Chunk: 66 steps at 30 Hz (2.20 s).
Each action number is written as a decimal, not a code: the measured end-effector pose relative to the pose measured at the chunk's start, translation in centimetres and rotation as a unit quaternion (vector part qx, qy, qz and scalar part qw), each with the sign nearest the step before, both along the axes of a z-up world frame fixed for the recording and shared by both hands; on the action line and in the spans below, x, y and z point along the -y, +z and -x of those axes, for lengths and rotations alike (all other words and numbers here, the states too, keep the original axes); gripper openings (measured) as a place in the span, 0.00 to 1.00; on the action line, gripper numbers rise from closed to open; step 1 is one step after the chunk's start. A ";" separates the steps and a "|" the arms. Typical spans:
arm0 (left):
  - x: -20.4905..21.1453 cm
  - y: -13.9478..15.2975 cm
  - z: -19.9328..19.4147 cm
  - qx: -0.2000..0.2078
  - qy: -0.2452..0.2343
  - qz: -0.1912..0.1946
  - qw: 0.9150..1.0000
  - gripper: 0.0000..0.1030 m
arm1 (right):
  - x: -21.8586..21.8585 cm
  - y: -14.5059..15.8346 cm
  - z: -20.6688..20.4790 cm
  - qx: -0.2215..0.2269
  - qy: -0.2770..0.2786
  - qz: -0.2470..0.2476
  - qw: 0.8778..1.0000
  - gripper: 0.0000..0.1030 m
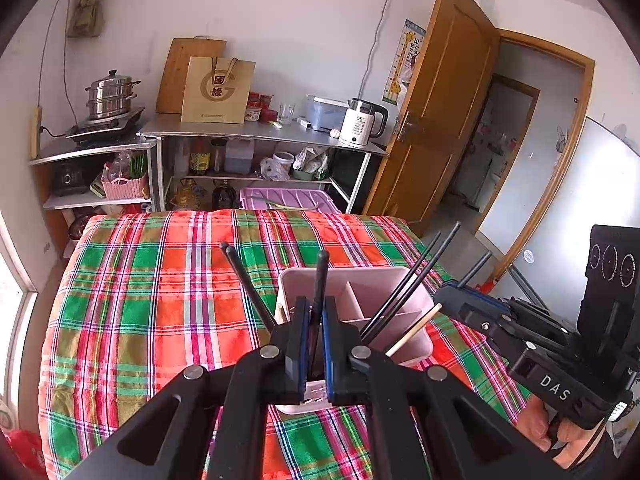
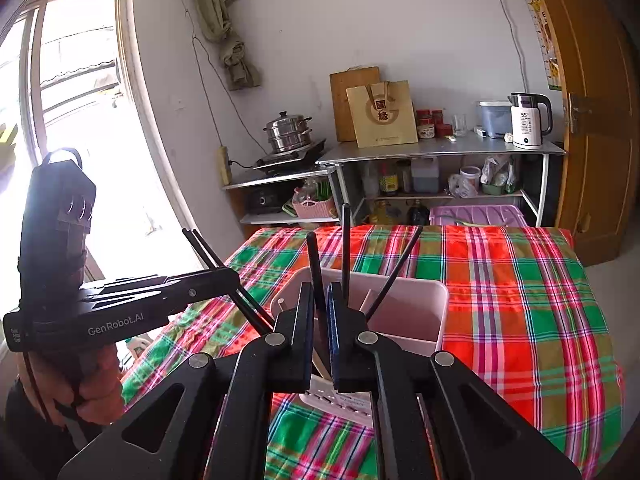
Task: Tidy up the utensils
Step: 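Lower the chopsticks into the basket compartments and open both tools, then move both open tools back down toward the remaining metal chopsticks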
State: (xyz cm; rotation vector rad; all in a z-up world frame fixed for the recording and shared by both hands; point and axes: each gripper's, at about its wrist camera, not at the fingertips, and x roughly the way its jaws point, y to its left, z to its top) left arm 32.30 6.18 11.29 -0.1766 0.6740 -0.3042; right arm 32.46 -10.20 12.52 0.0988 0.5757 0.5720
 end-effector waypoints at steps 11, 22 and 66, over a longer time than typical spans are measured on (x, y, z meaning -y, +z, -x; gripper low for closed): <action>-0.8 2.9 4.9 0.046 0.018 0.013 0.999 0.12 | 2.6 3.0 3.8 0.038 -0.011 -0.004 0.999 0.15; 1.0 1.2 13.3 0.063 0.012 0.008 0.998 0.16 | 6.3 1.7 10.9 0.050 -0.028 0.016 0.998 0.16; 11.3 -15.1 10.7 -0.141 -0.049 -0.009 0.989 0.22 | 11.2 -13.1 11.1 -0.124 -0.092 0.092 0.984 0.16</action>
